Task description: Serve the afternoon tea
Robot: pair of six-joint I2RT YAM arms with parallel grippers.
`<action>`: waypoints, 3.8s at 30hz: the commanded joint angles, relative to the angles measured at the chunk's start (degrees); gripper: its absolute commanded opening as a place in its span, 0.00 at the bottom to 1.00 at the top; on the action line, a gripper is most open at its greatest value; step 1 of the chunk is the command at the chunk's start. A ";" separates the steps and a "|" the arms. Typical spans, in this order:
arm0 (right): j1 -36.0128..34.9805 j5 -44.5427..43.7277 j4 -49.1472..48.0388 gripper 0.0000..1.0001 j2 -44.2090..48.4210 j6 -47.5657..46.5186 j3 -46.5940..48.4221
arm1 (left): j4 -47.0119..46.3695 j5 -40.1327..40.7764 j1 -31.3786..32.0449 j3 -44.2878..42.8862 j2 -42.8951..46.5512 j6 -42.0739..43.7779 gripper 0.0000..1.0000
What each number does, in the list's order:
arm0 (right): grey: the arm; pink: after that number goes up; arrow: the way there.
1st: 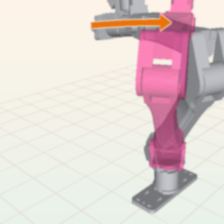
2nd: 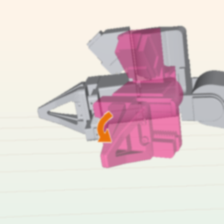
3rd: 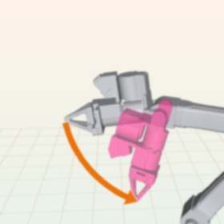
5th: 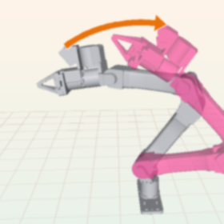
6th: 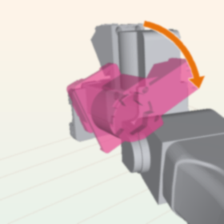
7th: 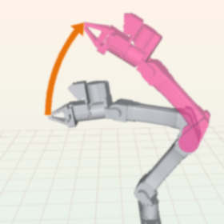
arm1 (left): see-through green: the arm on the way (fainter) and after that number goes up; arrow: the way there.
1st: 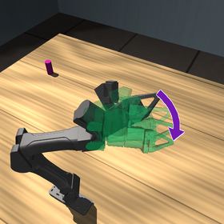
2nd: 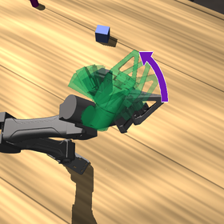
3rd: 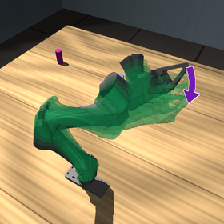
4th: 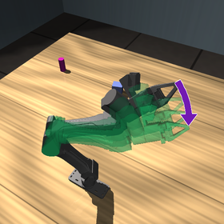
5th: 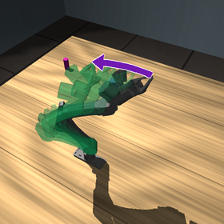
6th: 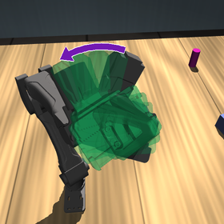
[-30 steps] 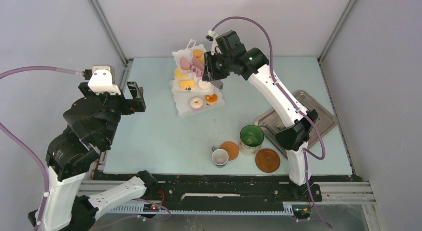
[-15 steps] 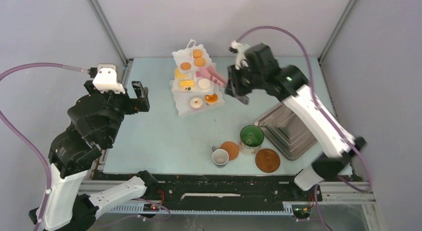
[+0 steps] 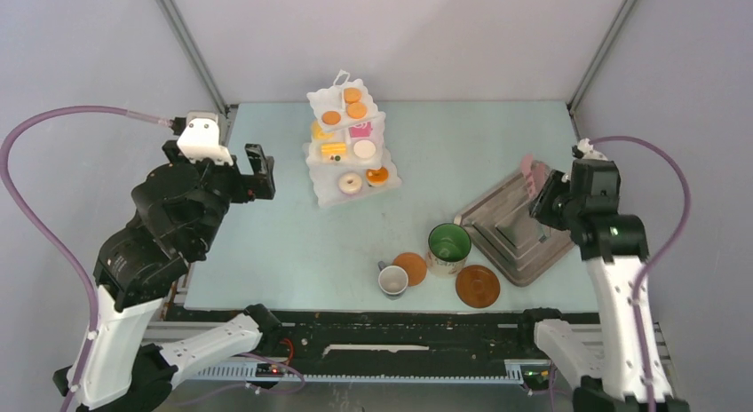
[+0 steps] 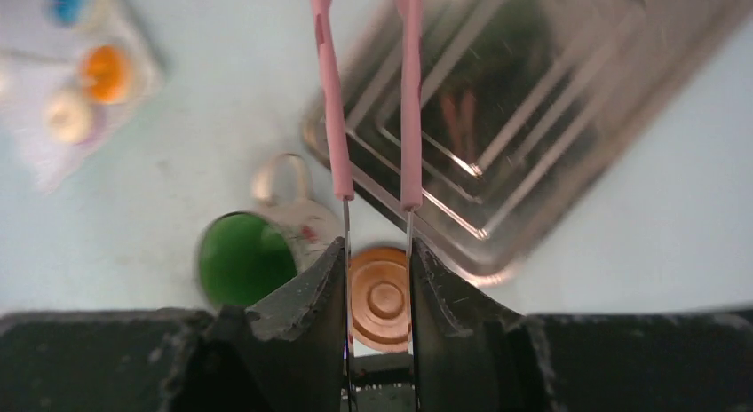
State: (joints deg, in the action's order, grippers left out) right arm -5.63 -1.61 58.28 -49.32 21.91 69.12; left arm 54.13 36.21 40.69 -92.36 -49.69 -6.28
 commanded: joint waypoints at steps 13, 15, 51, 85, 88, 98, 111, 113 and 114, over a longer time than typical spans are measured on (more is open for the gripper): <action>14.42 2.54 -12.84 0.33 -24.23 4.70 -12.43 | 1.72 -3.59 -0.26 -0.95 -1.61 -2.43 0.98; 14.42 2.09 -12.96 0.33 -26.26 4.66 -13.12 | 2.44 -4.30 -0.30 -1.61 -2.44 -2.26 0.98; -2.03 -2.21 -9.16 0.87 -24.89 7.08 -15.12 | 3.37 -24.76 1.31 8.90 -8.54 -16.85 0.98; -49.24 -5.47 -17.31 0.40 -39.99 -4.99 -1.53 | 12.21 -21.46 1.21 8.01 -4.24 -37.37 0.98; -49.22 -8.43 -17.72 0.40 -44.51 -4.26 0.07 | 15.09 -19.72 1.23 2.40 -7.23 -33.35 0.98; -48.33 -7.70 -22.47 0.22 -53.47 -2.85 1.11 | 17.53 -16.23 1.10 -10.47 -14.63 -23.19 0.98; -46.70 -3.00 -24.17 0.12 -56.49 -0.35 1.11 | 18.85 -14.83 0.42 -17.14 -20.53 -12.88 0.98; -45.55 -1.99 -24.26 0.12 -57.22 0.21 1.15 | 18.33 -14.66 -0.13 -17.40 -20.46 -11.83 0.98; -45.19 -1.93 -24.31 0.12 -57.73 0.45 1.17 | 18.01 -14.86 -0.35 -17.41 -20.37 -11.32 0.98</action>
State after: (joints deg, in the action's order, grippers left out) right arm -52.75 -5.21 35.94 -105.78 20.27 68.84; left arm 73.01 19.79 41.34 -107.26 -71.00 -21.98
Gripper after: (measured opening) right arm 0.124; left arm 0.985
